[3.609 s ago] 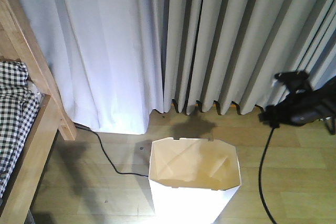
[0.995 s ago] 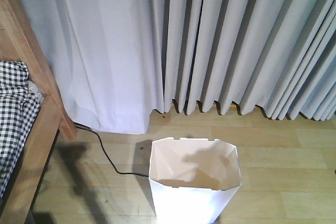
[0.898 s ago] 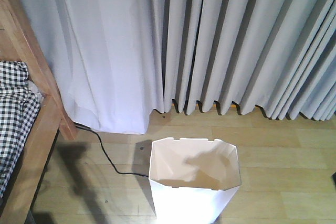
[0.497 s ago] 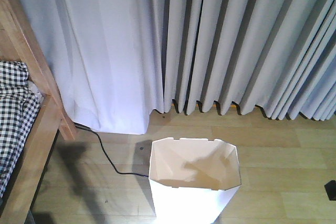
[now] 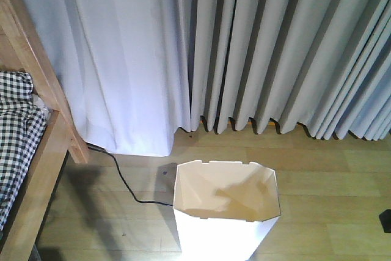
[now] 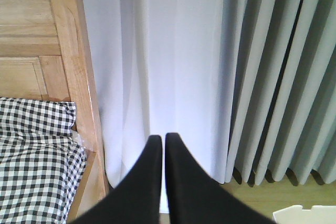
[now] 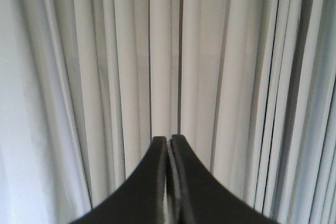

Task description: Move trash bin to bedside with robot

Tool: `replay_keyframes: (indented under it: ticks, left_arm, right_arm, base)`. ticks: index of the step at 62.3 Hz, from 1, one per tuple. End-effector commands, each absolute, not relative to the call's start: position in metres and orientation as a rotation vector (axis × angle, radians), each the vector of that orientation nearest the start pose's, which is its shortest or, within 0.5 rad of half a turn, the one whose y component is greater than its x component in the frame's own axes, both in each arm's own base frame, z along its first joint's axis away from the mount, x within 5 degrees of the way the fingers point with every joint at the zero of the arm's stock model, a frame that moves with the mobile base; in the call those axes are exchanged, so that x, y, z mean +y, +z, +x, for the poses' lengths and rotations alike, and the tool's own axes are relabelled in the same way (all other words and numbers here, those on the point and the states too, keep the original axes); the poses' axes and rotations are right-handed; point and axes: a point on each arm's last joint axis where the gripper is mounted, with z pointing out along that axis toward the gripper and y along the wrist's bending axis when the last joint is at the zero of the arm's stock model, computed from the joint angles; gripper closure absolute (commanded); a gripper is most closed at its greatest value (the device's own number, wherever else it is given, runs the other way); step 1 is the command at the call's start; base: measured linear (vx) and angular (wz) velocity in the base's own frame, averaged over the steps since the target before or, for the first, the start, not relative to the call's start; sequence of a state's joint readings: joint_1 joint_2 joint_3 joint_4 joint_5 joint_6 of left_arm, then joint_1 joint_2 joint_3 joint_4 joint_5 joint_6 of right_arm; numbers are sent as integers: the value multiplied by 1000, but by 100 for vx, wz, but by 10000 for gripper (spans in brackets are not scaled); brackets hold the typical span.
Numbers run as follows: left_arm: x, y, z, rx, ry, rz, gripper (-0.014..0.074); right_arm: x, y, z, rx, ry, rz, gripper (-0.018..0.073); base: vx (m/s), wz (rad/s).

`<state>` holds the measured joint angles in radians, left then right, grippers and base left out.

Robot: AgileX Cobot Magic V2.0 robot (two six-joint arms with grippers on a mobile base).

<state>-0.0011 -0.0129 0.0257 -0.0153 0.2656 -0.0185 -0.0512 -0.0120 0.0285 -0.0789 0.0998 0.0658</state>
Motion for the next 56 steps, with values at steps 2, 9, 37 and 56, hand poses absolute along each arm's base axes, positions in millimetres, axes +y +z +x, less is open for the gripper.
replay_keyframes:
  ticks: [2,9,37,56]
  left_arm:
    - [-1,182,56,1697,-37,-29,603]
    - [-1,182,56,1697,-37,-29,603]
    - [-1,182,56,1697,-37,-29,603]
    - [-1,182,56,1697,-37,-29,603]
  right_arm:
    - [-3,201,56,1514,-64,24,568]
    - [-3,201,56,1513,-84,5,568]
    - [-3,200,56,1520,-80,10,568]
    - [-3,200,56,1520,-82,12,568]
  base:
    - [0,0]
    - [0,0]
    - [0,0]
    - [0,0]
